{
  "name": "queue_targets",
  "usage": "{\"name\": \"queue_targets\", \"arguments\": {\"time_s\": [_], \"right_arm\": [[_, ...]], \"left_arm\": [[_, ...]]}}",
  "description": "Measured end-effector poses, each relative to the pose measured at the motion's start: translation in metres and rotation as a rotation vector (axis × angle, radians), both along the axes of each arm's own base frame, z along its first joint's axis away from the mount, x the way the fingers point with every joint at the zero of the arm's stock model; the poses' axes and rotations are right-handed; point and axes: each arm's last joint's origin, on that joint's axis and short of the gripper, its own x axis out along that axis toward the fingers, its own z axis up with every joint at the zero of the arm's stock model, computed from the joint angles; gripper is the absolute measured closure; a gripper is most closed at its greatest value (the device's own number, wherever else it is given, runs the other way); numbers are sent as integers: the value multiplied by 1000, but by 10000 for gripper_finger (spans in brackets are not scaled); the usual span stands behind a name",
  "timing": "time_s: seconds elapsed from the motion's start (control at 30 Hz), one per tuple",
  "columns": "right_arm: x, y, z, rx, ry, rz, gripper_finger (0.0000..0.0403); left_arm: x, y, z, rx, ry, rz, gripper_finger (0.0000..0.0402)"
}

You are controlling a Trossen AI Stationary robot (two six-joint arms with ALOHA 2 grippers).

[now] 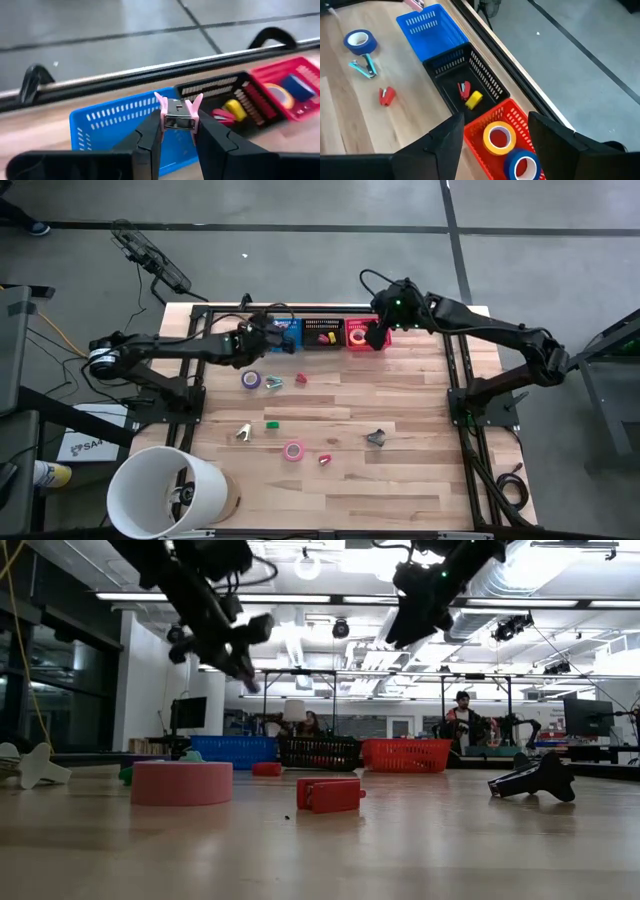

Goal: Pick and place Stapler, Stapler remover, tape
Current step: Put the pink staple remover into the blue bin

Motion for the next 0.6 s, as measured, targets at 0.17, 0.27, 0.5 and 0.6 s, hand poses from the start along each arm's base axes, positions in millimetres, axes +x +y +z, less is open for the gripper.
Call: {"name": "queue_targets", "arguments": {"time_s": [0.17,0.27,0.5,0.6], "right_arm": [[-5,-4,-2,16,26,-20,192],[-6,-4,-3,23,37,-22,194],[-7,-3,-5,48,50,-35,194],[-8,-3,-6,55,60,-34,194]], "left_arm": [[4,20,-22,-99,21,35,317],[5,30,-34,-150,22,79,317],[4,48,-56,-269,-19,177,317],[4,54,-65,-310,-18,204,317]]}}
